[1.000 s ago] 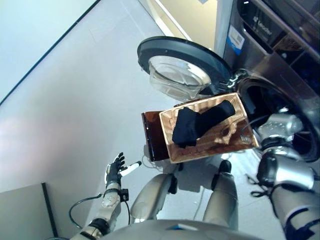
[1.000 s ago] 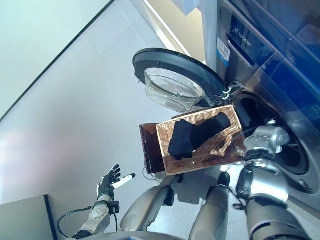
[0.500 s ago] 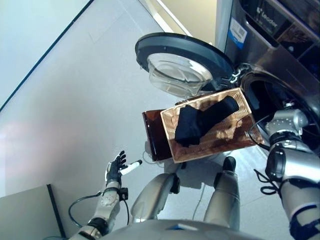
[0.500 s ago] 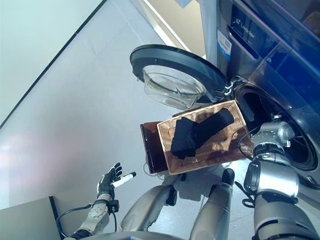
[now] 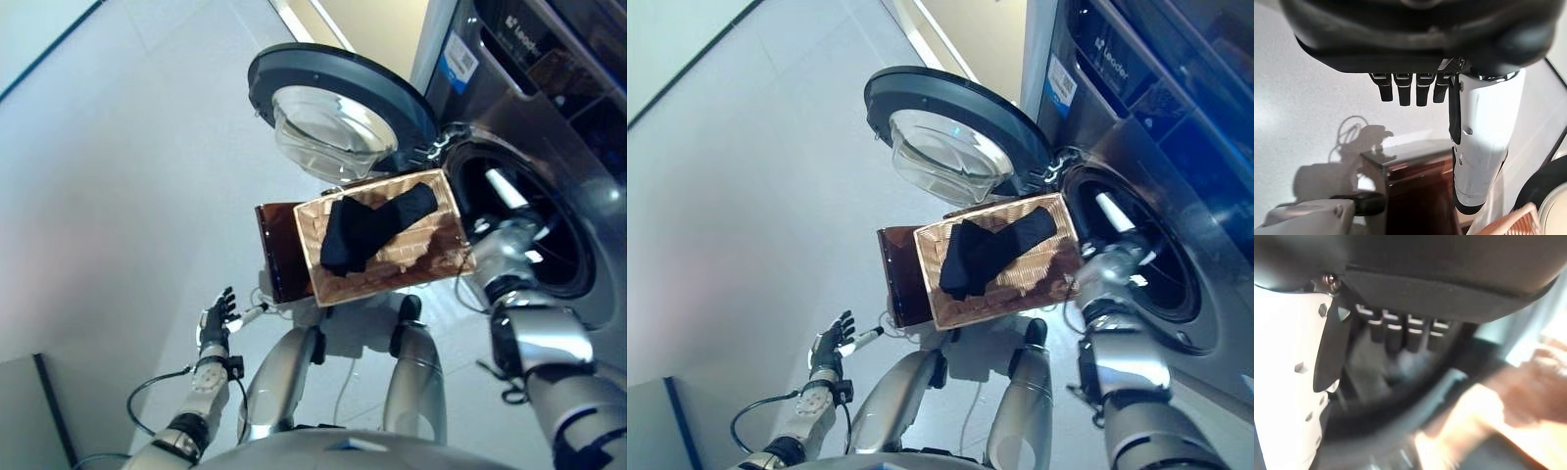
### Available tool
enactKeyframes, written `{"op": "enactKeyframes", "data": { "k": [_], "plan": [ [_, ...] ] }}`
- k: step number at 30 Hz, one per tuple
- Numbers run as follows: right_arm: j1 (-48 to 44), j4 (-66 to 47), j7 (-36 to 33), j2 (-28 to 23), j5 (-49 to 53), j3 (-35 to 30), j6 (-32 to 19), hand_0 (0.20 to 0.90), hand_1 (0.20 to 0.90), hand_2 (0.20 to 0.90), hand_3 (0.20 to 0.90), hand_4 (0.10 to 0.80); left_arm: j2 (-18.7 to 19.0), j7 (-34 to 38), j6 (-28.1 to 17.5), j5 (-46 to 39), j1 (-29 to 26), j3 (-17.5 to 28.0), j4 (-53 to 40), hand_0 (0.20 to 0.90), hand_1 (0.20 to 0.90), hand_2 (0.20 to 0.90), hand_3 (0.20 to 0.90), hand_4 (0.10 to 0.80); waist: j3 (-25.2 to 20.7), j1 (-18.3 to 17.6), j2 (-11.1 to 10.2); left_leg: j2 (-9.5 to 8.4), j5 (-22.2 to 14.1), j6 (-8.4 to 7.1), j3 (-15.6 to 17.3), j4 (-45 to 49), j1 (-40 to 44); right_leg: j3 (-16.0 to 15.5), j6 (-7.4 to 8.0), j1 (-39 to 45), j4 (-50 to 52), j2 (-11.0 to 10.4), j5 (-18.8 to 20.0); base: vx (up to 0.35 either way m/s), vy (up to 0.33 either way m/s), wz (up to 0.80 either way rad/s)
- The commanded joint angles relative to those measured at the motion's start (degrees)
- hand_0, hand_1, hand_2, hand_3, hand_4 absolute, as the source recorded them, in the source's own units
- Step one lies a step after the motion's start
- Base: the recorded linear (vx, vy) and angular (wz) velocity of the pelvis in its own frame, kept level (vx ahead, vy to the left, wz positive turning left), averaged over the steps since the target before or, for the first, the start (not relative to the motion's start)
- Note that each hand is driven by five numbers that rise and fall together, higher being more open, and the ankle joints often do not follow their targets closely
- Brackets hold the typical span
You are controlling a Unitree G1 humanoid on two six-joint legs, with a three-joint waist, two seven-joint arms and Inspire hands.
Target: Pick up the clothes and place them into the washing machine
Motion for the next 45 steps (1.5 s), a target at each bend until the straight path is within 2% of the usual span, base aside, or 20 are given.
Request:
{"op": "enactKeyframes", "data": {
  "k": [1, 4, 8, 10, 12, 16, 17, 19, 23, 27, 29, 30, 31, 33, 40, 45],
  "plan": [
    [3.74, -7.25, 0.70, 3.94, -4.09, 3.78, -2.88, 0.900, 0.900, 0.900, 0.900, 0.800, 2.33, 1.91, -1.48, -1.49, -1.39, 2.51, 5.34, 0.900, 0.900, 0.900, 0.900, 0.800, -2.78, 0.72, -4.84, -0.33, -7.83, -3.51, 0.81, 6.39, -1.18, -0.93, -1.00, 5.45, -11.71, 0.60, 8.85, 0.000, 0.000, 0.00],
    [4.80, -8.17, 1.12, 4.67, -5.88, 5.50, -2.04, 0.900, 0.900, 0.900, 0.900, 0.800, 2.53, 1.64, -1.11, -1.61, -1.32, 2.94, 6.07, 0.900, 0.900, 0.900, 0.900, 0.800, -3.09, 0.64, -5.99, -0.10, -7.80, -3.54, 0.65, 6.26, -0.75, -1.14, -1.03, 5.95, -12.16, 0.94, 9.05, 0.010, -0.018, -0.08],
    [5.45, -9.41, 1.53, 3.59, -13.28, 9.90, 0.23, 0.900, 0.900, 0.900, 0.900, 0.800, 3.03, 1.52, -0.70, -1.09, -1.07, 3.78, 5.34, 0.900, 0.900, 0.900, 0.900, 0.800, -3.32, 0.89, -7.36, 0.31, -7.67, -3.67, 0.28, 6.18, -0.41, -1.65, -1.02, 6.84, -12.90, 1.27, 9.43, 0.000, -0.027, 0.01],
    [5.33, -13.31, -1.22, 1.82, -24.19, 13.73, 2.06, 0.900, 0.900, 0.900, 0.900, 0.800, 3.72, 2.00, -1.01, -0.65, -0.56, 4.68, 4.57, 0.900, 0.900, 0.900, 0.900, 0.800, -3.24, 1.14, -8.38, 0.60, -7.36, -3.72, 0.07, 5.88, -0.34, -2.09, -0.97, 7.08, -13.49, 1.52, 9.78, -0.013, -0.034, 0.00],
    [6.52, -15.71, -1.45, 0.45, -29.95, 15.55, 2.39, 0.900, 0.900, 0.900, 0.900, 0.800, 3.94, 2.60, -1.42, -0.01, -0.26, 5.08, 4.18, 0.900, 0.900, 0.900, 0.900, 0.800, -3.08, 1.21, -9.01, 0.68, -7.17, -3.73, -0.11, 5.88, -0.46, -2.37, -0.94, 7.18, -13.69, 1.64, 9.97, -0.013, -0.032, -0.01],
    [6.86, -19.70, -3.21, -6.16, -55.65, 24.31, 7.55, 0.900, 0.900, 0.900, 0.900, 0.800, 4.32, 3.67, -1.81, 4.19, 0.89, 4.96, 2.69, 0.900, 0.900, 0.900, 0.900, 0.800, -3.20, 1.88, -9.54, 0.77, -6.88, -3.74, -1.04, 5.60, -0.49, -3.03, -0.77, 7.66, -14.39, 1.75, 10.11, 0.016, -0.029, 0.03],
    [6.86, -19.69, -3.22, -6.16, -55.66, 24.32, 7.55, 0.900, 0.900, 0.900, 0.900, 0.800, 4.31, 3.68, -1.80, 4.21, 0.90, 4.96, 2.68, 0.900, 0.900, 0.900, 0.900, 0.800, -3.20, 1.86, -9.53, 0.77, -6.88, -3.75, -1.06, 5.60, -0.48, -3.04, -0.77, 7.67, -14.39, 1.75, 10.11, 0.000, 0.000, 0.00],
    [6.52, -19.29, -3.68, -8.26, -65.33, 27.93, 8.79, 0.900, 0.900, 0.900, 0.900, 0.800, 4.38, 4.04, -1.96, 5.95, 1.02, 5.15, 1.90, 0.900, 0.900, 0.900, 0.900, 0.800, -3.02, 2.35, -9.74, 0.73, -6.81, -3.71, -1.25, 5.67, -0.92, -3.28, -0.62, 7.41, -14.35, 1.63, 10.15, 0.001, -0.006, 0.02],
    [4.45, -17.00, -4.41, -9.36, -71.82, 30.95, 11.25, 0.900, 0.900, 0.900, 0.900, 0.800, 4.91, 4.95, -2.27, 6.59, -0.09, 5.45, 1.79, 0.900, 0.900, 0.900, 0.900, 0.800, -2.40, 2.75, -9.60, 0.48, -7.03, -3.81, -1.45, 6.76, -2.26, -3.26, -0.77, 6.29, -13.45, 1.44, 9.74, -0.027, -0.009, 0.10],
    [1.20, -13.68, -5.44, -9.83, -74.80, 32.78, 13.25, 0.900, 0.900, 0.900, 0.900, 0.800, 5.23, 5.47, -2.29, 5.59, -2.11, 5.74, 0.74, 0.900, 0.900, 0.900, 0.900, 0.800, -0.81, 2.93, -9.53, 0.02, -8.55, -3.85, -1.16, 11.98, -5.86, -2.81, -1.46, 3.43, -9.72, 1.60, 8.50, -0.080, 0.000, 0.06],
    [-2.80, -10.26, -5.73, -10.28, -75.58, 34.81, 14.21, 0.900, 0.900, 0.900, 0.900, 0.800, 5.25, 5.71, -2.37, 4.91, -2.81, 5.65, -1.42, 0.900, 0.900, 0.900, 0.900, 0.800, 0.55, 3.30, -9.16, -0.21, -12.08, -3.44, -0.76, 19.56, -9.85, -2.15, -2.51, -0.03, -3.24, 1.56, 5.72, -0.071, 0.019, 0.09],
    [-2.83, -10.23, -5.74, -10.26, -75.58, 34.84, 14.20, 0.900, 0.900, 0.900, 0.900, 0.800, 5.25, 5.71, -2.37, 4.90, -2.82, 5.68, -1.42, 0.900, 0.900, 0.900, 0.900, 0.800, 0.49, 3.30, -9.17, -0.21, -12.17, -3.43, -0.74, 19.72, -10.02, -2.12, -2.51, -0.19, -3.10, 1.56, 5.64, 0.054, 0.018, 0.09],
    [-4.36, -10.88, -5.46, -10.65, -75.10, 35.55, 14.26, 0.900, 0.900, 0.900, 0.900, 0.800, 5.16, 5.64, -2.35, 4.09, -3.25, 5.89, -2.36, 0.900, 0.900, 0.900, 0.900, 0.800, 0.83, 3.14, -9.24, -0.22, -15.74, -3.42, -0.79, 23.86, -11.27, -1.13, -2.57, -1.69, 1.19, 1.65, 2.63, 0.070, 0.012, 0.07],
    [-5.39, -9.76, -5.33, -10.75, -74.77, 36.33, 14.69, 0.900, 0.900, 0.900, 0.900, 0.800, 5.01, 5.67, -2.15, 3.61, -3.24, 6.07, -3.51, 0.900, 0.900, 0.900, 0.900, 0.800, 0.88, 3.22, -9.09, -0.24, -17.41, -3.22, -0.50, 27.30, -13.25, -0.85, -2.73, -3.49, 4.38, 1.28, 1.18, 0.037, 0.010, 0.03],
    [-10.08, -0.53, -6.59, -8.81, -71.52, 37.59, 15.68, 0.900, 0.900, 0.900, 0.900, 0.800, 4.94, 6.61, -2.19, 3.64, -3.56, 6.00, -9.29, 0.900, 0.900, 0.900, 0.900, 0.800, 1.60, 3.79, -7.75, -0.97, -19.83, -2.66, -0.36, 32.63, -16.81, -0.11, -3.64, -7.12, 10.82, 0.39, -1.69, 0.002, 0.010, 0.05],
    [-11.97, 2.38, -7.35, -7.83, -70.45, 37.93, 15.99, 0.900, 0.900, 0.900, 0.900, 0.800, 5.05, 7.16, -2.17, 4.04, -4.12, 6.00, -10.97, 0.900, 0.900, 0.900, 0.900, 0.800, 2.15, 4.34, -6.96, -1.69, -20.17, -2.51, -0.66, 34.30, -18.58, -0.38, -3.98, -8.31, 12.93, -0.11, -2.87, 0.012, -0.007, 0.12]
  ]
}}
